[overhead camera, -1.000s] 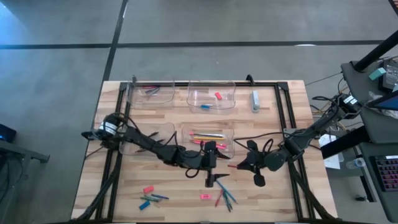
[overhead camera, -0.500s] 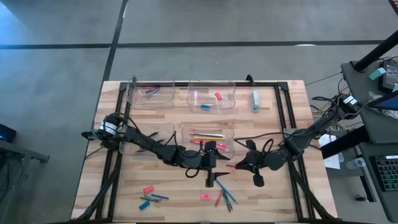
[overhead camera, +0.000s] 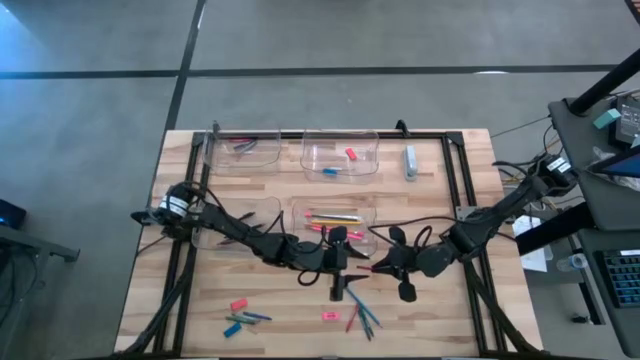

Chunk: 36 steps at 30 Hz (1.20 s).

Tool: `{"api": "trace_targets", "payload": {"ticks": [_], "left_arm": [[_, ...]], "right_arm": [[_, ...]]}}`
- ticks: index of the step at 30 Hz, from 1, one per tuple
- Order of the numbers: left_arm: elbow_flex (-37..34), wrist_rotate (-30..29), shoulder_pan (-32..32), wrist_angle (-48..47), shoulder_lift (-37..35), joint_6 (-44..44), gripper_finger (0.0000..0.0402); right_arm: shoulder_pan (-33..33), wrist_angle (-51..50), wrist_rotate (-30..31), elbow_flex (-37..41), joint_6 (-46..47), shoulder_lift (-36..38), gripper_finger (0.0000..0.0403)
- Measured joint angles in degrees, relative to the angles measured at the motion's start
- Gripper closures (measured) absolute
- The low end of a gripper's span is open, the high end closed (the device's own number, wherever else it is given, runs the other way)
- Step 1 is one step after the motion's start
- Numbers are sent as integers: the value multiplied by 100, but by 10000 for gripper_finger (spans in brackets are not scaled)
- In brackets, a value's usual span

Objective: Sort crayons/erasers/pens/pencils in bins
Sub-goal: Put the top red crayon into the top left transparent bin

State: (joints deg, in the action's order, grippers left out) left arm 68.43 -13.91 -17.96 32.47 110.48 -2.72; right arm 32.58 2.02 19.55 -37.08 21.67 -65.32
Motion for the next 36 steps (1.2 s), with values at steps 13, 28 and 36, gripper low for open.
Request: {"api": "trace_targets", "payload": {"ticks": [13, 28, 36], "left_arm": [[-16, 0, 0, 5, 0, -7, 324], [-27, 1, 2, -123, -98, 40, 385], [-184, -275, 152, -1947, -1339, 194, 387]], "right_arm": [[0, -5, -1, -116, -174, -11, 387], [0, 46, -208, -112, -219, -9, 268], [2, 34, -217, -109, -63, 145, 140]]}}
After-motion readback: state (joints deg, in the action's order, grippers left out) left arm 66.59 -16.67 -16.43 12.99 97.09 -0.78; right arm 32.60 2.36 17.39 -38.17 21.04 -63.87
